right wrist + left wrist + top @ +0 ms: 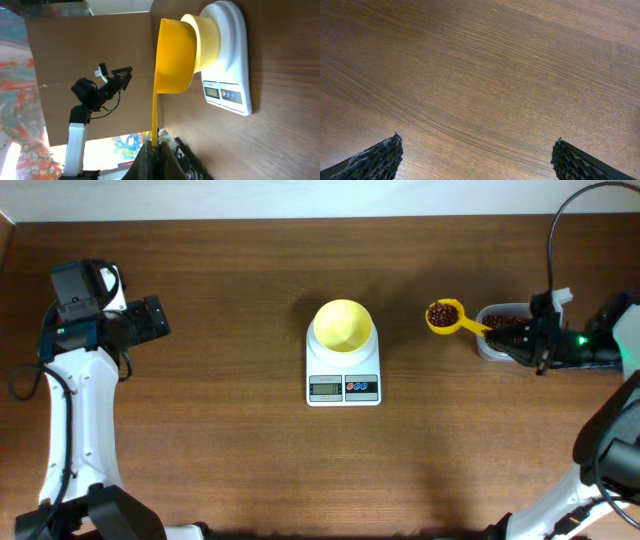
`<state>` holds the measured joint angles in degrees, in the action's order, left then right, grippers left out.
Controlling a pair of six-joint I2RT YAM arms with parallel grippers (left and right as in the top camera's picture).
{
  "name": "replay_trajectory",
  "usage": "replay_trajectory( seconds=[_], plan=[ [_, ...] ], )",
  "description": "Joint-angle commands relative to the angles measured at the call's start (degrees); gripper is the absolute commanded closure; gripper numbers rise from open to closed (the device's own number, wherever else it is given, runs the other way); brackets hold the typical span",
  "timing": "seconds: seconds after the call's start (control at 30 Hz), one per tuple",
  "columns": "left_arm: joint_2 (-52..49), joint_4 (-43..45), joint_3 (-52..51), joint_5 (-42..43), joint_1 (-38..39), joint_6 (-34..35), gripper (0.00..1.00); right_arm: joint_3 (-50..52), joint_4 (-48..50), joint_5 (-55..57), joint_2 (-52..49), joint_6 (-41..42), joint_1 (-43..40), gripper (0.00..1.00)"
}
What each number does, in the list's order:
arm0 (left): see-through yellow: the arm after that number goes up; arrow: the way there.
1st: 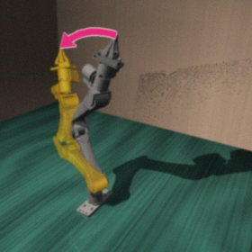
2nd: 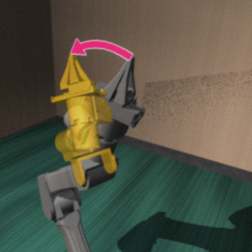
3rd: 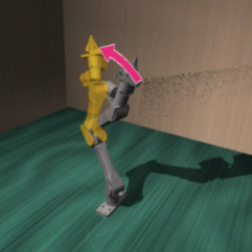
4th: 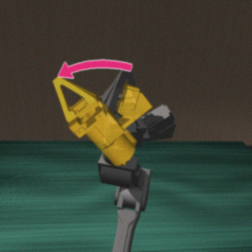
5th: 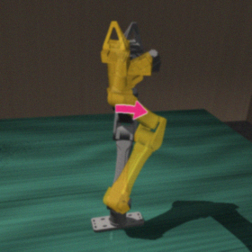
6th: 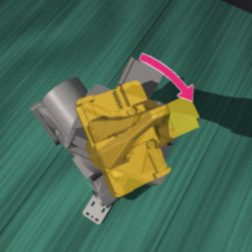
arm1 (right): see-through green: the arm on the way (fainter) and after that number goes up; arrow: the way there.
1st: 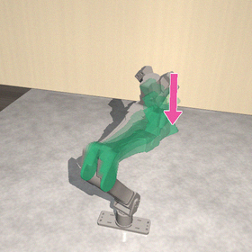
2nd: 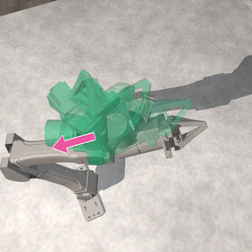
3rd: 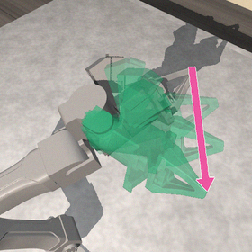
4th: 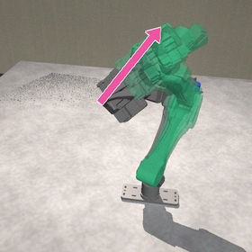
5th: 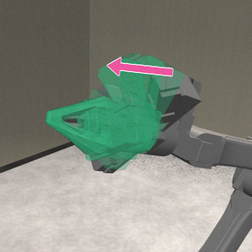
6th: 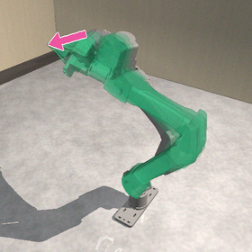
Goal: Scoop item into bowl and weigh 50g on scale
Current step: 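Lift the bean-filled scoop out of the container with the right gripper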
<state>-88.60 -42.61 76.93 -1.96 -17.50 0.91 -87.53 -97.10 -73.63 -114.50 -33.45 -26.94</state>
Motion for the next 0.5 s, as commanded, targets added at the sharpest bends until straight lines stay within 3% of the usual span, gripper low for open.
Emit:
replay_trajectory(
  seconds=[0.0, 0.47],
  plan=[
    [0.81, 0.13, -0.15, -0.42, -0.2, -0.04, 0.01, 0.2, -0.26, -5.42, -0.17, -0.39, 1.51, 0.96],
    [0.81, 0.13, -0.15, -0.42, -0.2, -0.04, 0.01, 0.2, -0.24, -14.71, -0.17, -0.42, 2.14, 0.96]
  ],
)
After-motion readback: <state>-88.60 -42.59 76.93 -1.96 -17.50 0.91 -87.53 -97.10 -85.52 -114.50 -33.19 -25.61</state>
